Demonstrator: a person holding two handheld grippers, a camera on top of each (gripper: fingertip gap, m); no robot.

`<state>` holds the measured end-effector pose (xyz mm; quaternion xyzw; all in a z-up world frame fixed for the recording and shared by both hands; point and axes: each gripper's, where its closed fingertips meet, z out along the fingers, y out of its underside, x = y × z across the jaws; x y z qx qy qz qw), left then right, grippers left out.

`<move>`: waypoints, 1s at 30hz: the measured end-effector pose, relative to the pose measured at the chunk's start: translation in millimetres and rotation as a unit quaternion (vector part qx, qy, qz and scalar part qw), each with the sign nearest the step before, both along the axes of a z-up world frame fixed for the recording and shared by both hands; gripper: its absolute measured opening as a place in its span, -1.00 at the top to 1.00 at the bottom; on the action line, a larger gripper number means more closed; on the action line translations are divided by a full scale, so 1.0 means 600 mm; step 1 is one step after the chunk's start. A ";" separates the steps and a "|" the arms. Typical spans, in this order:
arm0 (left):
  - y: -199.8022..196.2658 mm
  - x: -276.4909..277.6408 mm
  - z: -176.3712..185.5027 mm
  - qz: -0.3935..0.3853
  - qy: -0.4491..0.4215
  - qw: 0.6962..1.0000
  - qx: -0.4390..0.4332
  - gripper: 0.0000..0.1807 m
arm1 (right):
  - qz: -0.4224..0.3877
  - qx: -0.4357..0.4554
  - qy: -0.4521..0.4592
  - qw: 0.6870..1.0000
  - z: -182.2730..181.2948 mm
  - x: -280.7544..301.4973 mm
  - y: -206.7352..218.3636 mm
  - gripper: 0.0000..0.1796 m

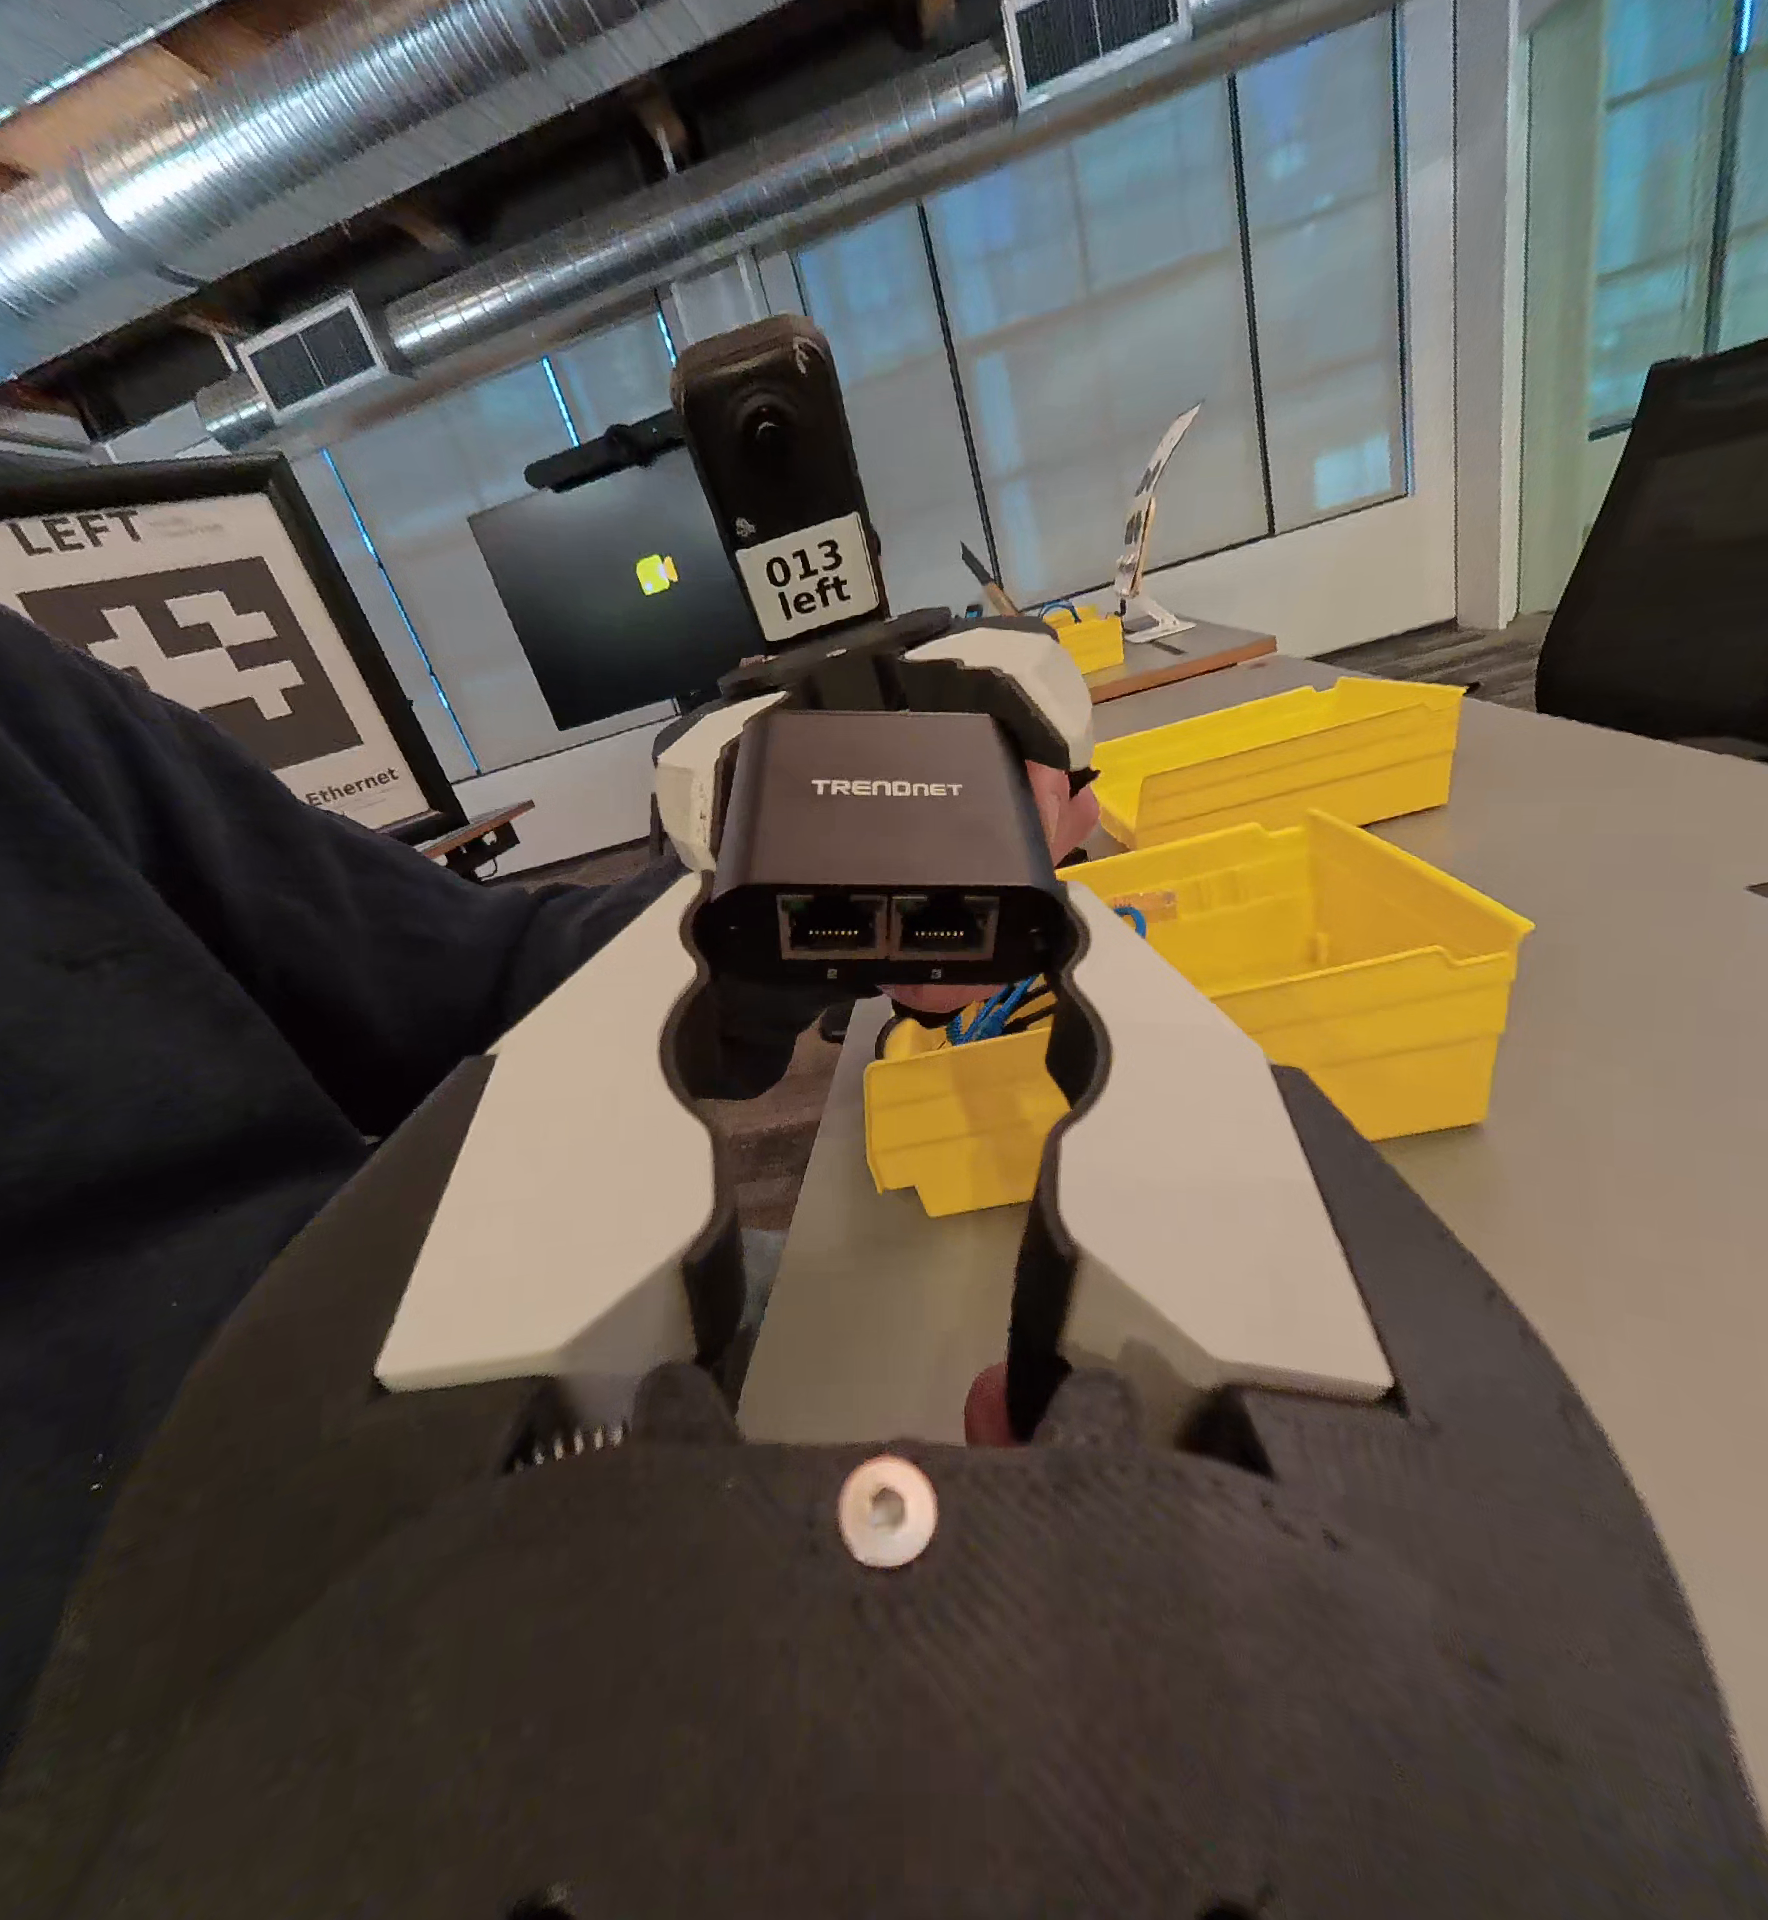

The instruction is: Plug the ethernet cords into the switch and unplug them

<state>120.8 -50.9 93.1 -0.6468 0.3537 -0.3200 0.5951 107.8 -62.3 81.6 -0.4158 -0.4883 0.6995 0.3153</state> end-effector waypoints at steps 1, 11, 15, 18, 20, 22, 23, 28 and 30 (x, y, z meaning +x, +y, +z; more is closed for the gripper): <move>0.001 -0.001 0.001 0.002 -0.003 1.000 0.001 0.32 | -0.008 0.002 0.008 1.000 0.002 0.003 0.004 0.32; 0.000 0.006 -0.007 -0.005 -0.016 1.000 -0.010 0.32 | -0.016 -0.002 0.017 1.000 0.002 0.020 0.010 0.34; 0.004 0.011 -0.029 -0.007 0.002 0.999 -0.031 0.32 | -0.019 0.009 -0.014 1.000 -0.014 0.026 0.015 0.34; 0.008 0.015 -0.056 -0.005 0.022 0.998 -0.056 0.30 | -0.036 0.028 -0.058 0.997 -0.042 0.036 0.024 0.34; 0.012 0.009 -0.068 0.005 0.029 0.997 -0.070 0.25 | -0.047 0.036 -0.093 0.994 -0.068 0.048 0.033 0.35; 0.013 -0.006 -0.076 0.024 0.048 0.996 -0.076 0.24 | -0.080 0.065 -0.144 0.984 -0.106 0.058 0.053 0.34; 0.010 -0.015 -0.077 0.033 0.060 0.994 -0.079 0.24 | -0.091 0.084 -0.178 0.976 -0.130 0.064 0.062 0.34; -0.025 -0.148 -0.060 0.151 0.146 0.975 -0.078 0.29 | -0.135 0.175 -0.315 0.923 -0.242 0.099 0.102 0.34; -0.051 -0.238 -0.069 0.222 0.200 0.950 -0.093 0.35 | -0.150 0.208 -0.364 0.896 -0.285 0.113 0.119 0.34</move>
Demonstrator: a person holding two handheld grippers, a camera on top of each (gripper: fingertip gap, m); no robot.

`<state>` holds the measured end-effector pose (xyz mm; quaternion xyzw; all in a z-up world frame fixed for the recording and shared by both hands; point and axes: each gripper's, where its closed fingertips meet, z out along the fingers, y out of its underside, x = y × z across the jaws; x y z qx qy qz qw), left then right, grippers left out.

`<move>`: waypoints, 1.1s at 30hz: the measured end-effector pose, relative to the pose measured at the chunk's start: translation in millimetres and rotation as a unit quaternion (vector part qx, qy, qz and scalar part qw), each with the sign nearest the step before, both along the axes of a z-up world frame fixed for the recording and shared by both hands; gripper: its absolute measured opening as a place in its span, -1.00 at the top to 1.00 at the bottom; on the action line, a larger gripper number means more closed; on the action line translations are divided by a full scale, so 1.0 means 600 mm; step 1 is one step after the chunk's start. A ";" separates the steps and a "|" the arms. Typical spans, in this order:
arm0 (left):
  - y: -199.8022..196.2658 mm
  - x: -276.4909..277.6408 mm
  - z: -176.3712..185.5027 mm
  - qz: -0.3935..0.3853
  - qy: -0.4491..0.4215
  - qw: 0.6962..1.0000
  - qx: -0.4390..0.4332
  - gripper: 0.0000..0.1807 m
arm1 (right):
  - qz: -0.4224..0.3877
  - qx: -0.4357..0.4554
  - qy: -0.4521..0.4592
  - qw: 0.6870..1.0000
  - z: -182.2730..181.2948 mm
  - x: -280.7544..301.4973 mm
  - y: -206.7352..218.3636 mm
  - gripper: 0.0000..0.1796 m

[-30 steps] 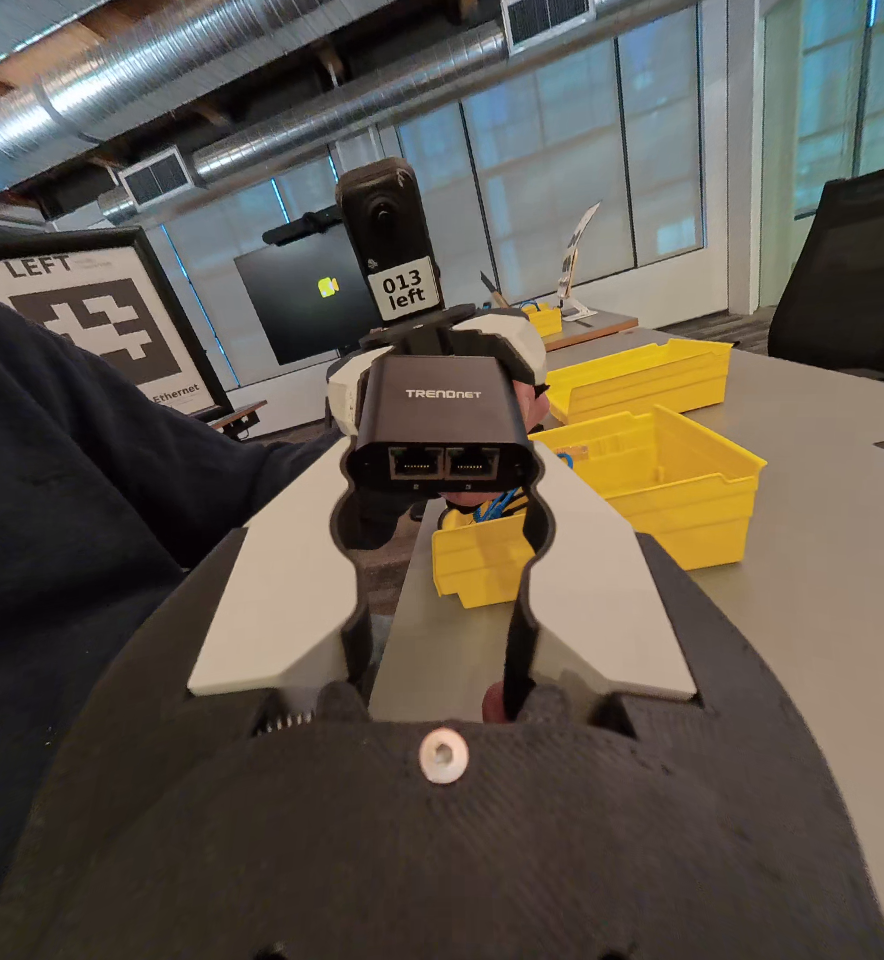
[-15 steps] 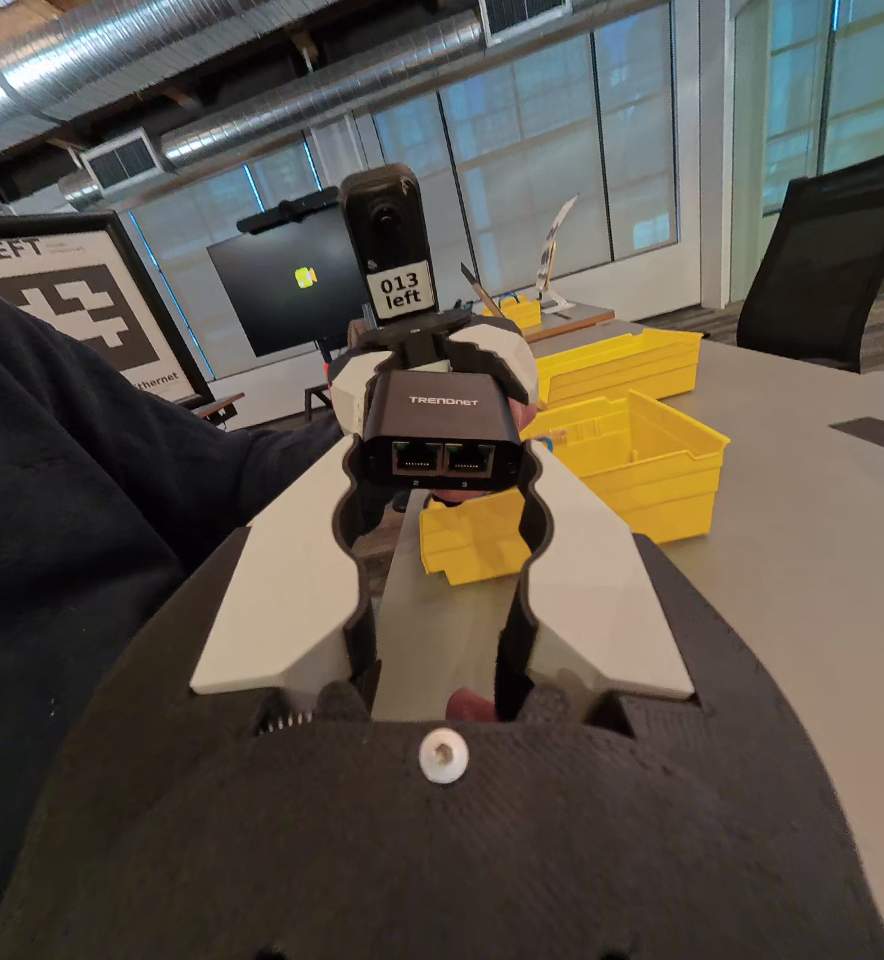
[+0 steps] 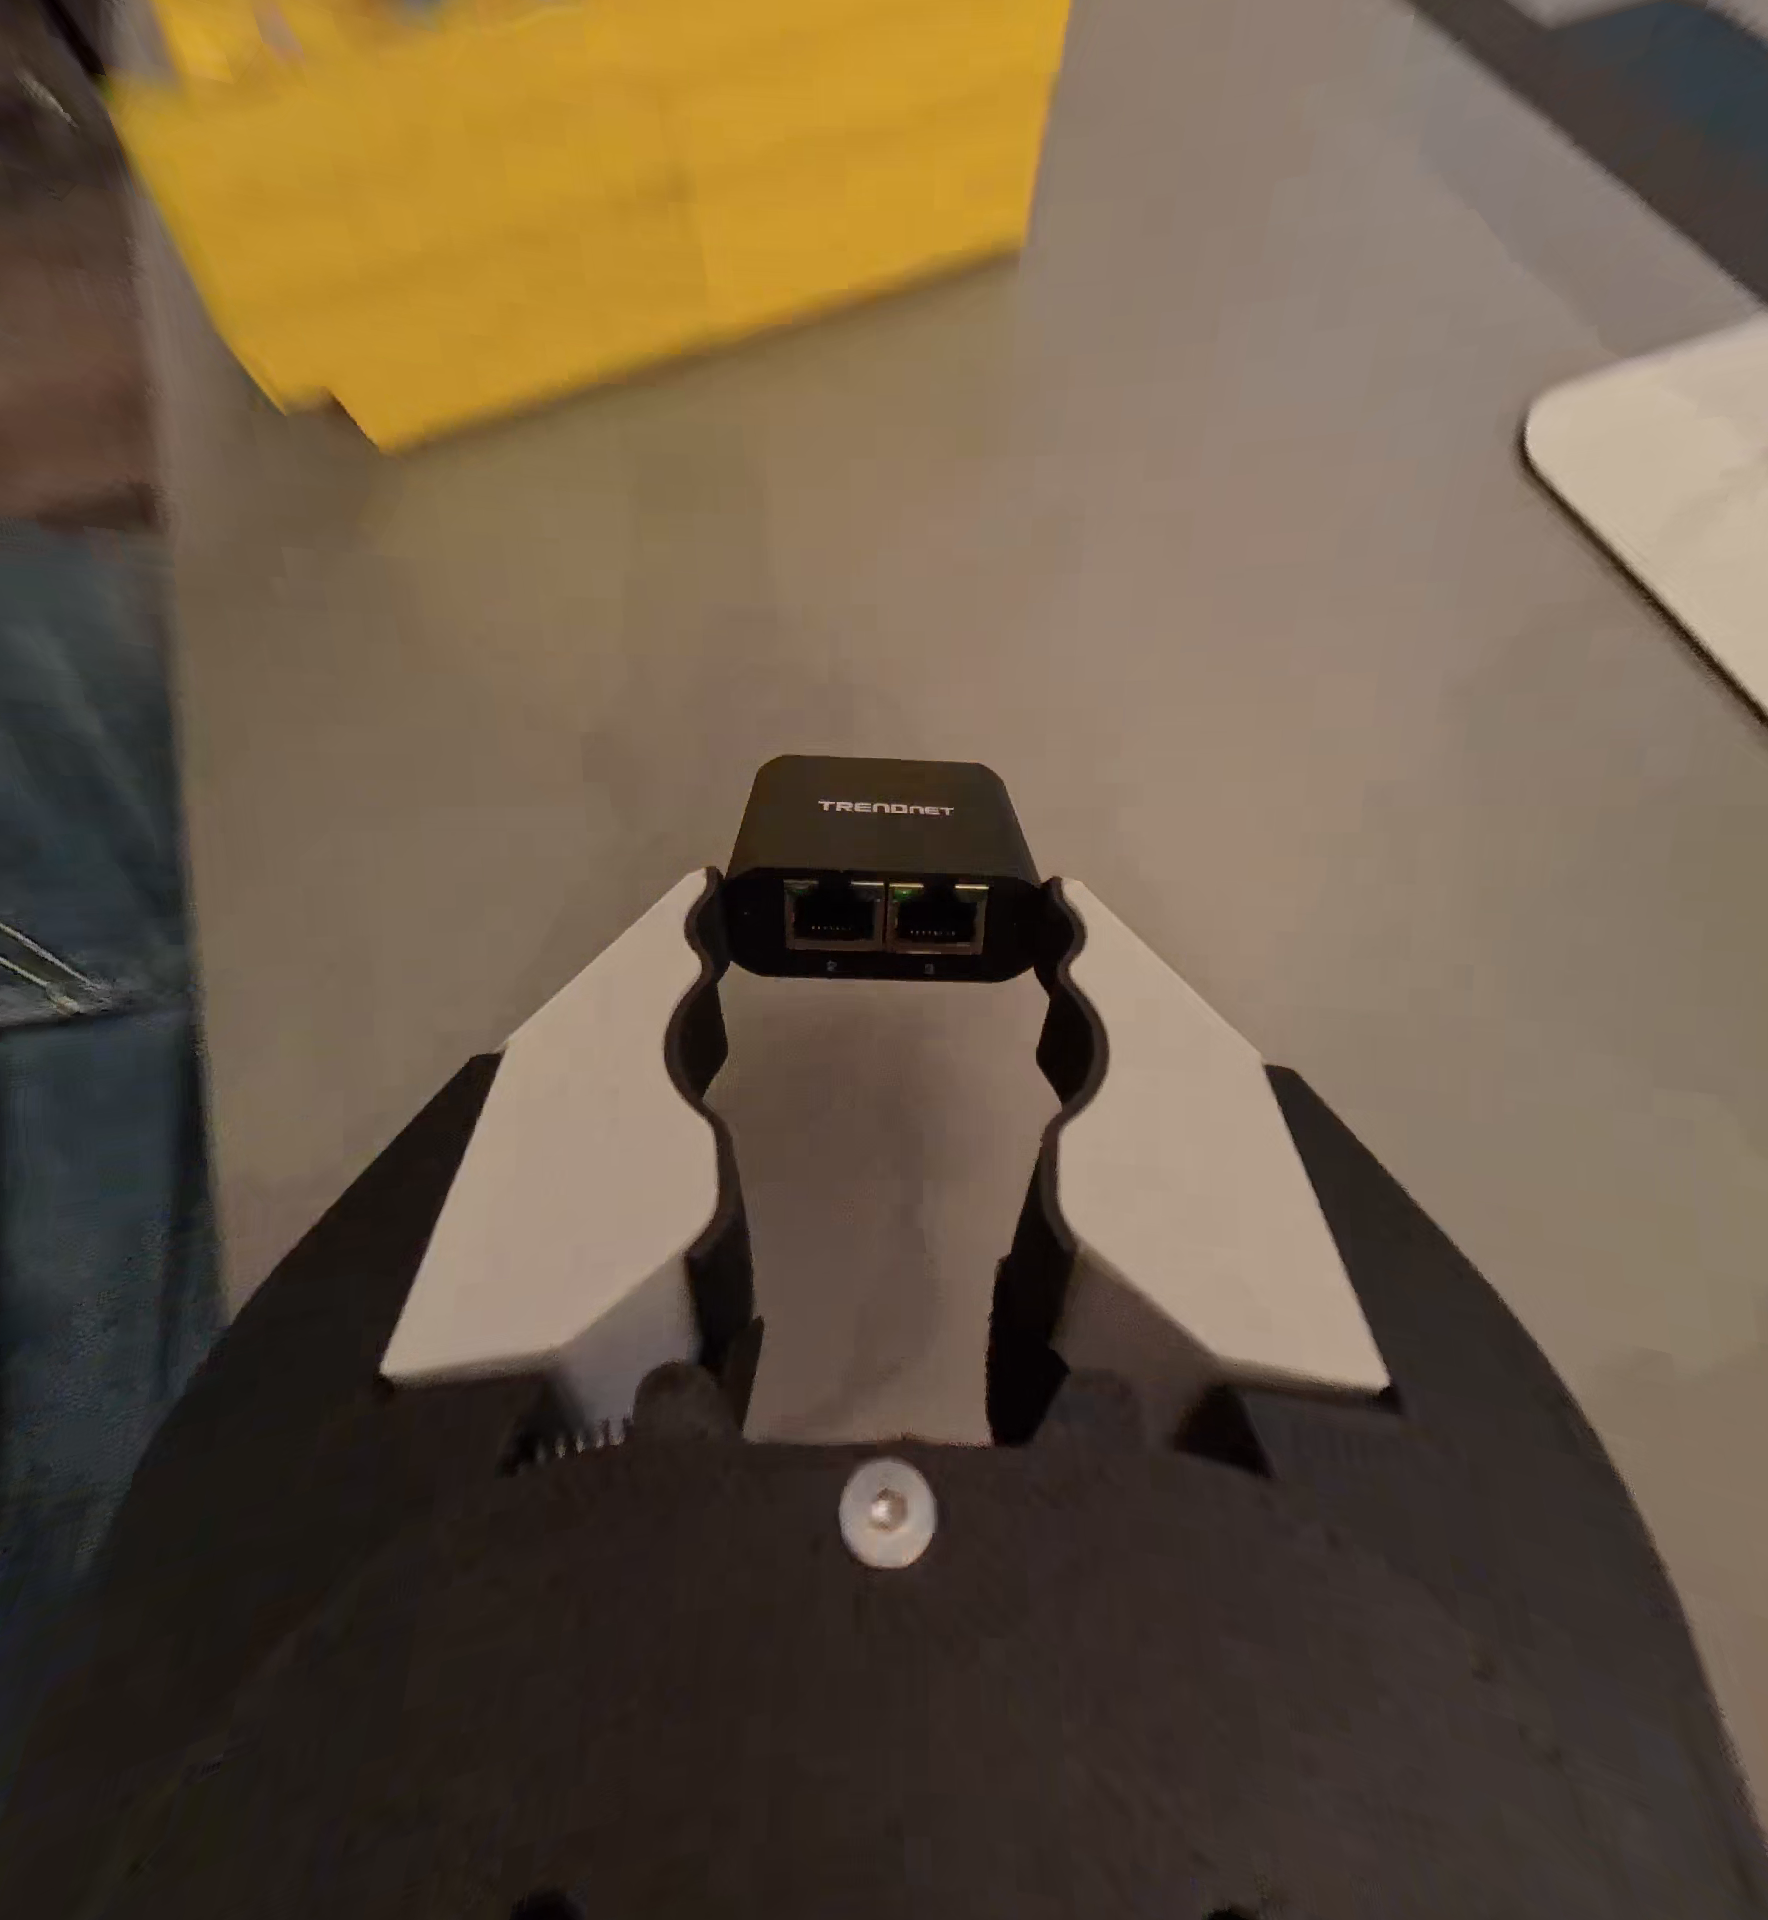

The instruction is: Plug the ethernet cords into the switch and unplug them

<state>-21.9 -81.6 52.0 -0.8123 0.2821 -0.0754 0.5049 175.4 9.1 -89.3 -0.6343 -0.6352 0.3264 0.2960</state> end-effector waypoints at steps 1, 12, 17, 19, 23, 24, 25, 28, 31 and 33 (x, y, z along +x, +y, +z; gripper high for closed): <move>-0.015 -0.047 -0.008 0.039 0.021 0.999 -0.012 0.37 | -0.003 0.018 -0.028 0.999 -0.020 0.007 0.006 0.34; -0.112 -0.269 -0.173 0.215 0.195 0.944 -0.156 0.49 | -0.004 0.059 -0.135 0.989 -0.102 0.060 0.018 0.35; -0.074 -0.287 -0.184 0.176 0.262 0.935 -0.162 0.51 | -0.008 0.056 -0.135 0.989 -0.112 0.070 0.011 0.35; -0.059 -0.275 -0.183 0.134 0.276 0.938 -0.162 0.53 | -0.007 0.055 -0.132 0.990 -0.112 0.071 0.008 0.35; -0.042 -0.287 -0.212 0.085 0.319 0.920 -0.213 0.57 | -0.004 0.047 -0.128 0.991 -0.113 0.072 0.006 0.35; -0.043 -0.288 -0.222 0.071 0.314 0.918 -0.231 0.68 | -0.004 0.046 -0.126 0.991 -0.113 0.071 0.006 0.35; -0.041 -0.287 -0.227 0.061 0.311 0.920 -0.231 0.74 | -0.004 0.046 -0.125 0.991 -0.113 0.071 0.005 0.35; -0.041 -0.283 -0.229 0.043 0.290 0.928 -0.229 0.89 | -0.003 0.041 -0.124 0.991 -0.114 0.072 0.003 0.34; -0.047 -0.287 -0.224 0.050 0.298 0.929 -0.213 0.93 | 0.000 0.036 -0.125 0.991 -0.114 0.074 0.001 0.34; -0.047 -0.285 -0.205 0.058 0.295 0.935 -0.186 0.93 | 0.007 0.028 -0.131 0.991 -0.115 0.075 -0.003 0.33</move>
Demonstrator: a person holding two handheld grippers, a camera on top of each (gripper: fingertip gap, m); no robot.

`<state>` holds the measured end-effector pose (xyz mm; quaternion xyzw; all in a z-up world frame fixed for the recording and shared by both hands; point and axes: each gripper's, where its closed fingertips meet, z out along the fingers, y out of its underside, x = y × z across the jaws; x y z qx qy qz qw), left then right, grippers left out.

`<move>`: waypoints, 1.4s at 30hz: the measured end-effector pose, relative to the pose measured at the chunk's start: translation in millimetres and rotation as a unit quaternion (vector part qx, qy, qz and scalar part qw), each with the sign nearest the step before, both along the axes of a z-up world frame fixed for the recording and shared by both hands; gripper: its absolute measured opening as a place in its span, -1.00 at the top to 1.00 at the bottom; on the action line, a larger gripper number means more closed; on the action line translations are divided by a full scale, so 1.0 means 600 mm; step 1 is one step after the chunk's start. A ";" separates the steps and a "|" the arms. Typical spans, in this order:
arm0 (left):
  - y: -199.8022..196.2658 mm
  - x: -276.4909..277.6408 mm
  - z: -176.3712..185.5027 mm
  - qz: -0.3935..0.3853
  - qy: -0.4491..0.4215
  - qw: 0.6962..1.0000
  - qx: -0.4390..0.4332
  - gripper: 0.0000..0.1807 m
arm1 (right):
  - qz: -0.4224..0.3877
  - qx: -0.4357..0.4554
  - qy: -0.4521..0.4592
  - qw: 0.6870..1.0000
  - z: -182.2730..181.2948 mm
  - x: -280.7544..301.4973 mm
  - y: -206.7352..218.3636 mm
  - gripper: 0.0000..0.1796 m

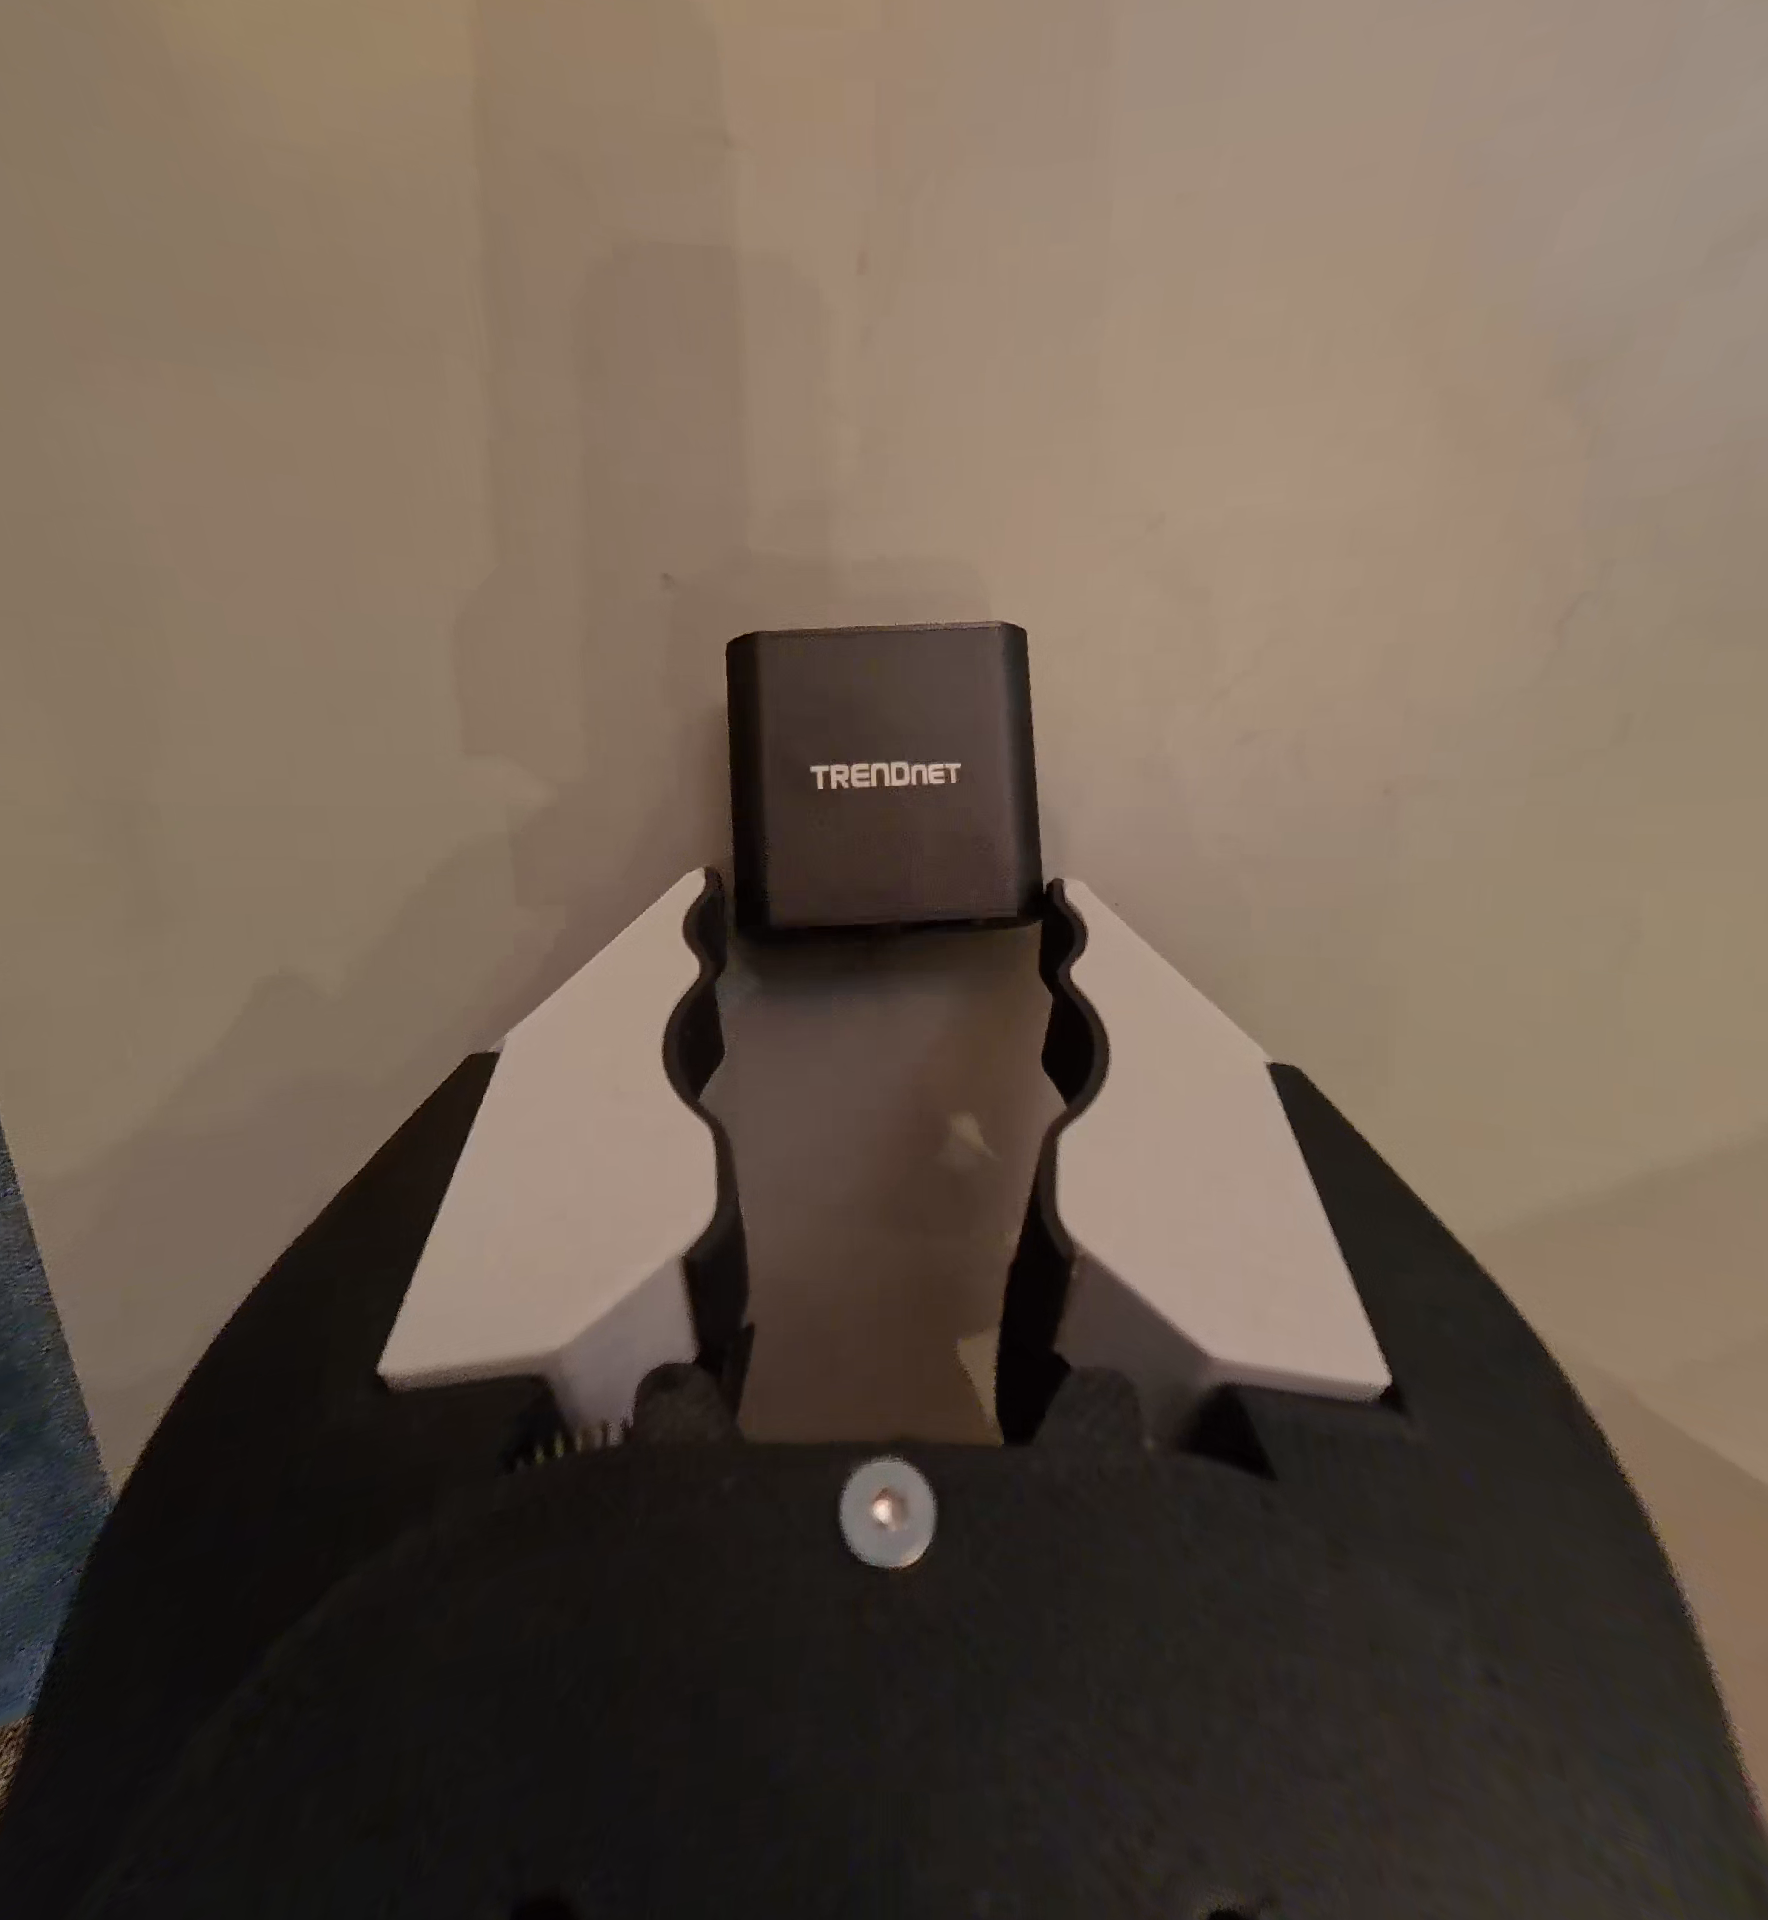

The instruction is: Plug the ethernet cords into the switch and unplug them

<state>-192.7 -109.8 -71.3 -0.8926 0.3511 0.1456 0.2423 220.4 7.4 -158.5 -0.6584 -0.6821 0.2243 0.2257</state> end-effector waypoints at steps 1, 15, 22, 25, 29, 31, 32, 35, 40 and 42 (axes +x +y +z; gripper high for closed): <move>-0.003 0.000 0.010 0.002 -0.004 1.000 0.008 0.93 | 0.001 -0.001 -0.004 1.000 0.000 0.001 0.000 0.33; -0.046 -0.001 0.209 0.037 0.023 0.975 0.217 0.94 | -0.002 0.015 -0.037 0.999 0.009 0.014 -0.002 0.11; -0.055 -0.012 0.258 0.102 0.003 0.947 0.304 0.94 | -0.008 0.051 -0.013 0.999 0.061 0.005 -0.001 -0.11; -0.055 -0.011 0.277 0.123 -0.036 0.936 0.329 0.94 | -0.012 0.070 -0.008 0.997 0.077 0.003 0.003 -0.21; -0.041 0.013 0.308 0.140 -0.099 0.920 0.352 0.94 | -0.016 0.099 0.051 0.994 0.137 -0.024 0.001 -0.09; -0.021 0.045 0.324 0.133 -0.125 0.916 0.356 0.94 | 0.002 0.081 0.099 0.992 0.181 -0.059 -0.025 0.00; -0.007 0.068 0.329 0.126 -0.144 0.914 0.357 0.94 | 0.016 0.064 0.125 0.990 0.204 -0.081 -0.042 0.03; 0.040 0.142 0.333 0.112 -0.212 0.903 0.356 0.94 | 0.047 -0.019 0.211 0.976 0.270 -0.151 -0.095 0.15; 0.112 0.245 0.317 0.121 -0.314 0.867 0.368 0.94 | 0.039 -0.166 0.292 0.941 0.309 -0.241 -0.128 0.11; 0.131 0.274 0.314 0.129 -0.345 0.848 0.380 0.94 | 0.019 -0.217 0.336 0.916 0.326 -0.259 -0.118 0.19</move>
